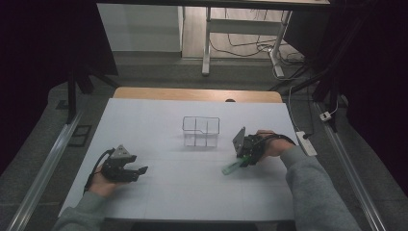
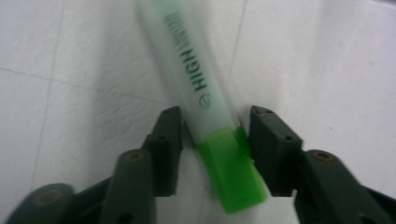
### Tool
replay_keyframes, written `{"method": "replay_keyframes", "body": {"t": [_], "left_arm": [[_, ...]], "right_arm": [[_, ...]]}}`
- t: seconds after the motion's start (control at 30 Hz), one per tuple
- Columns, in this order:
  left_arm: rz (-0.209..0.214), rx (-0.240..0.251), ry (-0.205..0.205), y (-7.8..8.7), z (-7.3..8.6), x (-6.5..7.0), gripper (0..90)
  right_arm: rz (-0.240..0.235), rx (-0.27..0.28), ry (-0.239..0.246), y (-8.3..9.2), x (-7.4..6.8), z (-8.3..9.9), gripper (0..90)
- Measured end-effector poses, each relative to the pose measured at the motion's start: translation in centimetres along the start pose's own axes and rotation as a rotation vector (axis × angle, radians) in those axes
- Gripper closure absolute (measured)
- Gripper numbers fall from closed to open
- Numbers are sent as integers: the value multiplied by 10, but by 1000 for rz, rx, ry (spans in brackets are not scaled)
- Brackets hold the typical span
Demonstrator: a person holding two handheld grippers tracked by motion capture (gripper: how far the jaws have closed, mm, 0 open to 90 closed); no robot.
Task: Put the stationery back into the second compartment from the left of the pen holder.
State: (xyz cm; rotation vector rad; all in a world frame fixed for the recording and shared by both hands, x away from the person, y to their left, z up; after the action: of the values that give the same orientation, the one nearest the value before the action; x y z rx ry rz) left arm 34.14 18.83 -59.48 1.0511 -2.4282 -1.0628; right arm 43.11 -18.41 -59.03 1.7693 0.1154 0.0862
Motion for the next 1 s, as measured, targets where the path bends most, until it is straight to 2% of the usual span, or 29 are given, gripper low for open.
{"method": "replay_keyframes", "body": {"t": [0.1,0.33,0.47,0.67,0.8,1.0], "left_arm": [[0,5,5,0,0,0,329],[-1,14,5,1,-1,0,330],[-2,16,5,2,-2,0,330],[0,14,1,1,-3,2,330],[2,14,-1,1,-3,2,330],[3,18,-6,0,-5,4,330]], "right_arm": [[-5,-13,2,1,-4,1,656],[33,-25,-4,2,-7,-1,662],[34,31,-25,5,-12,-6,663],[87,165,-99,19,-13,-17,662],[105,207,-160,27,-12,-18,663],[114,219,-192,27,-16,-23,663]]}}
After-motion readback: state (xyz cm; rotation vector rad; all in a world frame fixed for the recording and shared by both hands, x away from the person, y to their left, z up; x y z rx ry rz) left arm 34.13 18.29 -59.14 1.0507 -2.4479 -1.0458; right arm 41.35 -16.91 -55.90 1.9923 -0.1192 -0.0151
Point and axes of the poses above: each handheld gripper's, and its own axes: y roughly backward along the jaws, z roughly out of its underside, x roughly to its right, the point moved 10 cm from there along -y, roughly forward along the jaws, and after that the axes turned 8 degrees about -y, right-handed, at the moved point
